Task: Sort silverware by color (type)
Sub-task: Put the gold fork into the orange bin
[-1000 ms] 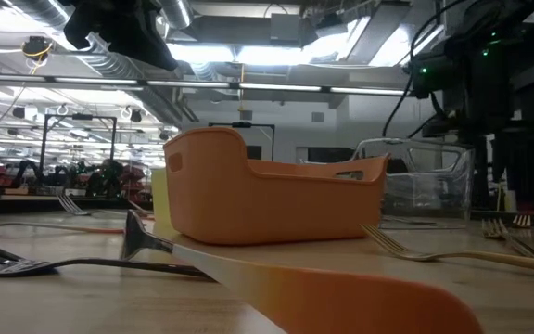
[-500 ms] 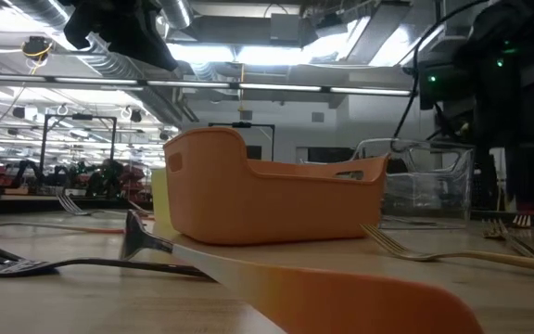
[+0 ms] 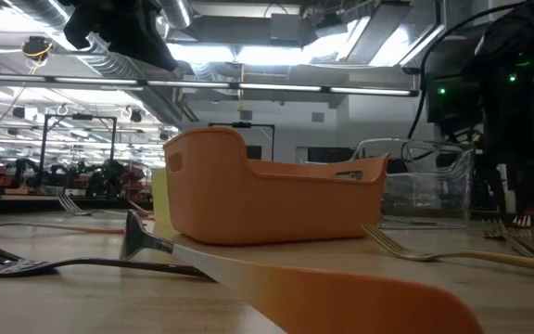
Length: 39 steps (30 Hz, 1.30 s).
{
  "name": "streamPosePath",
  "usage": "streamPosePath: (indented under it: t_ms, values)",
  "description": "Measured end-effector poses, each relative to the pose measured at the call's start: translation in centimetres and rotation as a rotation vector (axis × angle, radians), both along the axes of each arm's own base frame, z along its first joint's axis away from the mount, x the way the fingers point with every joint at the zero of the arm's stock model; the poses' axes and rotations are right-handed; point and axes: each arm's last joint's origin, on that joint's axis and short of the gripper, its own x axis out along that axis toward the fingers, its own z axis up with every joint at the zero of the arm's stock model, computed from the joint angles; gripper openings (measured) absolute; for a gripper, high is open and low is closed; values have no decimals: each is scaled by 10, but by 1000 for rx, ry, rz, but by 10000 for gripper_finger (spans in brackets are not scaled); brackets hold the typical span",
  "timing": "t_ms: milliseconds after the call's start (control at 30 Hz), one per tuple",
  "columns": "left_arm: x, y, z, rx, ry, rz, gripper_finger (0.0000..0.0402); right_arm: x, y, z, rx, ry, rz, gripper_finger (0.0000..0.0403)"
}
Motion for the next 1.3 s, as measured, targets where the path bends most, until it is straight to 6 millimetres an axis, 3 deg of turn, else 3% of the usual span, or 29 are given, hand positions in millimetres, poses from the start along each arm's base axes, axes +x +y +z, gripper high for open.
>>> streamPosePath:
  t_ms: [667, 900, 1300]
  values:
    - [0, 0, 0, 0, 0, 0, 36, -10, 4, -22, 6, 0, -28, 57]
    - [0, 0, 0, 0, 0, 0, 36, -11, 4, -22, -20, 9, -24, 10]
    - [0, 0, 0, 0, 0, 0, 36, -11, 3, -22, -59, 31, -1, 5]
